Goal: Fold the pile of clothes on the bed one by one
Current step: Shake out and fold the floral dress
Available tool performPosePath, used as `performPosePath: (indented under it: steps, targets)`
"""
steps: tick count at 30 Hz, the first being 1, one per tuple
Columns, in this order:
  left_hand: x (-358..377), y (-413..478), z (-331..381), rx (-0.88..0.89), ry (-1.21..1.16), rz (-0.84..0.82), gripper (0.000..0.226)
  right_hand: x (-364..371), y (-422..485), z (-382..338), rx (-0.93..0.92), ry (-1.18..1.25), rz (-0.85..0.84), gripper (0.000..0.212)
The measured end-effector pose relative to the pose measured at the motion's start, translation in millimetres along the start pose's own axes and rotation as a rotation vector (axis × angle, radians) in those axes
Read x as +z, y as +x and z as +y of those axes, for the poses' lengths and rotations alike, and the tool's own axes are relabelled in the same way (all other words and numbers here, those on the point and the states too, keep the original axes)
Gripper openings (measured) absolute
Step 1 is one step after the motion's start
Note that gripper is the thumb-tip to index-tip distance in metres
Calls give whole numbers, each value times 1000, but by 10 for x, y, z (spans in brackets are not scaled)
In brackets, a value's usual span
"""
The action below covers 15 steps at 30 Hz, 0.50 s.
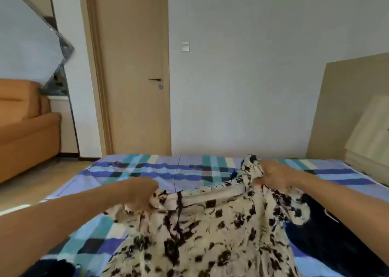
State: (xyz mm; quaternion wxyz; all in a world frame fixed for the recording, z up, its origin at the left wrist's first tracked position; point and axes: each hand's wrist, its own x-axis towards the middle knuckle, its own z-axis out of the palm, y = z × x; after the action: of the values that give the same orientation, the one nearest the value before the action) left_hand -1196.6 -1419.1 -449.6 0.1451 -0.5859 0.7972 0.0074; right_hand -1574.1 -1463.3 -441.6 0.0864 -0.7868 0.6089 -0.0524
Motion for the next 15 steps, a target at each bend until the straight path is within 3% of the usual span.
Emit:
performPosePath:
  steps: [2,5,8,11,15]
  targets:
    - [-799,179,-191,-216,102,286,36,-731,244,-210,-3,-53,272,34]
    - [-2556,-227,-357,-373,-125,885,17,-2502,206,-650,-67,21,889,25]
    - [-3938,-1078,-402,-403,-166,1259,33,-3899,-374,-1183,-128,39,1302,49]
    - [-4546,-1708,-464,-450,-18,1385,33,-4432,-992,-1550,-132,28,1424,34]
    - [-4710,-2092,-485,-517,71,1424,17,-4433,-1288,-1613,-84,0,1417,22]
